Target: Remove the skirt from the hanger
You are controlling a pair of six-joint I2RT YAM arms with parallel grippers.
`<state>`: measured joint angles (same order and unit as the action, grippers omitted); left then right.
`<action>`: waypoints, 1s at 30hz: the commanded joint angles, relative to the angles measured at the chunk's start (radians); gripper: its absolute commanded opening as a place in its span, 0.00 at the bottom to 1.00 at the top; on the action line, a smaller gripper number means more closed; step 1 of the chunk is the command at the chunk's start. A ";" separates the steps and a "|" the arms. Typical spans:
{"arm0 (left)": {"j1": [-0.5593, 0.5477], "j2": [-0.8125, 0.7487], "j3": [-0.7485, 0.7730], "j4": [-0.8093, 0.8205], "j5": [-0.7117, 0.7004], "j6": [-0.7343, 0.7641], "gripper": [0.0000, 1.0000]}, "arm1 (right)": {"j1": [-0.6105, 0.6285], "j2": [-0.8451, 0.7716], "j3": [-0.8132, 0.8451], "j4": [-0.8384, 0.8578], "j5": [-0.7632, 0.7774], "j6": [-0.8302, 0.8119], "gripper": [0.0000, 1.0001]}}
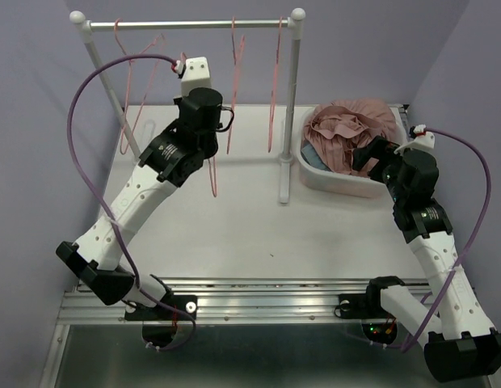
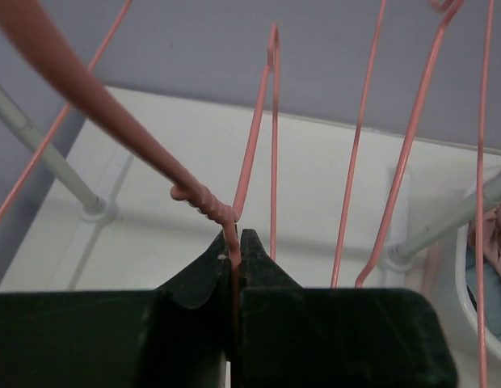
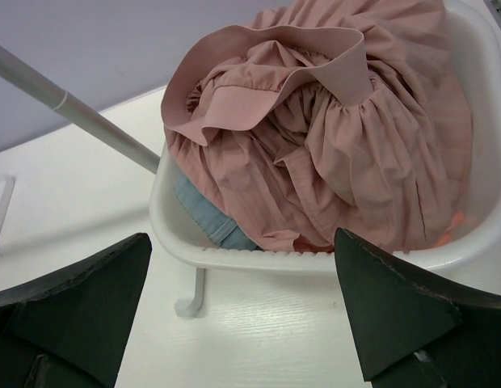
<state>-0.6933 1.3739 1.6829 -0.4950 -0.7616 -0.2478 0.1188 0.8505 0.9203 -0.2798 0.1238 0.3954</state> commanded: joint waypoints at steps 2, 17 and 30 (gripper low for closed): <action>0.015 0.086 0.179 0.211 -0.099 0.301 0.00 | 0.002 -0.018 0.008 0.034 0.010 -0.016 1.00; 0.176 0.309 0.454 0.480 0.068 0.535 0.00 | 0.002 -0.036 0.002 0.028 0.026 -0.020 1.00; 0.278 0.404 0.446 0.460 0.171 0.443 0.00 | 0.002 -0.033 -0.005 0.027 0.053 -0.027 1.00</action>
<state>-0.4309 1.7893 2.1025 -0.1009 -0.6163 0.2241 0.1188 0.8253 0.9157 -0.2806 0.1558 0.3840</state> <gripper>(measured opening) 0.106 0.998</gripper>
